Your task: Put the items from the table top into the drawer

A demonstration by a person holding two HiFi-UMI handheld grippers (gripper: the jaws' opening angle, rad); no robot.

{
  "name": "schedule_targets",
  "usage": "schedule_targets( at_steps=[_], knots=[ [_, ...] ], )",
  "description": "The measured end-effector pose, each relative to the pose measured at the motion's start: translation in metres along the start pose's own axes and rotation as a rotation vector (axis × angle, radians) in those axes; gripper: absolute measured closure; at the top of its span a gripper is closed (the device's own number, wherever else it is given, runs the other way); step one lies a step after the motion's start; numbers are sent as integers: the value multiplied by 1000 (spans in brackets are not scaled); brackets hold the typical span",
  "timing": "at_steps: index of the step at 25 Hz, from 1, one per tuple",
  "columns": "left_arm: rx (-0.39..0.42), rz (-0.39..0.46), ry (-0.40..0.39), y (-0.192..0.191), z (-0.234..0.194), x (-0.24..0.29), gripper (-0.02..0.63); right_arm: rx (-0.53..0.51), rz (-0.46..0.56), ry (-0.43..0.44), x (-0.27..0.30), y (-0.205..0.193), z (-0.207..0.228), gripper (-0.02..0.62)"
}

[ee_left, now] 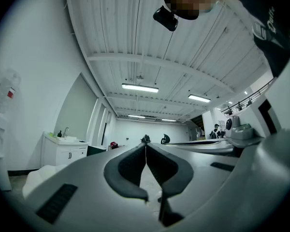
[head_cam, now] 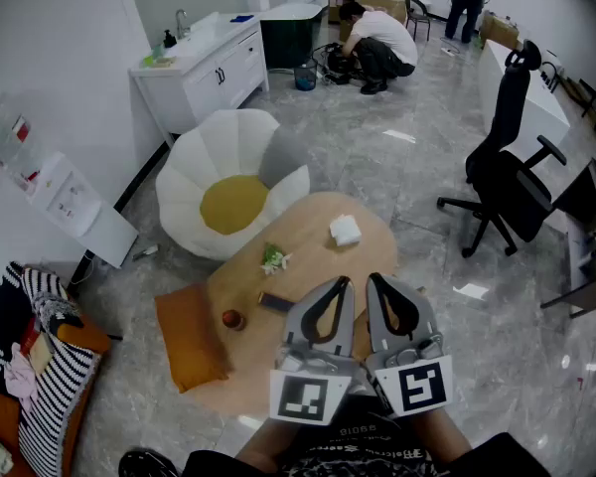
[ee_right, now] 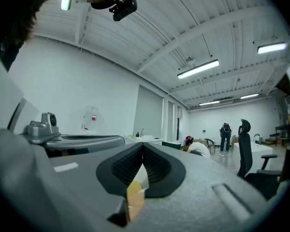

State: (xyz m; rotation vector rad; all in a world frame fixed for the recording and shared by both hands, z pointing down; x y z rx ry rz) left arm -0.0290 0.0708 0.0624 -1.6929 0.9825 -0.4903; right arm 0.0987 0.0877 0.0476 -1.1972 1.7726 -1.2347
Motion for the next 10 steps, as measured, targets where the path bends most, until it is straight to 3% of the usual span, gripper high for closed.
schedule_targets(
  at_steps=[10],
  knots=[
    [-33,8,5,-4,-4,-4,595,-24,-7,31,-1,-4,-14,592]
  ],
)
Point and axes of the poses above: the fingertips, and each gripper's own axes: x forward along the fingers, z to its right, y out of its top, the point moved 10 cm from there along -x, backward along the fingers, and after that the axes turned 14 degrees about -x, right-handed, at the moved point
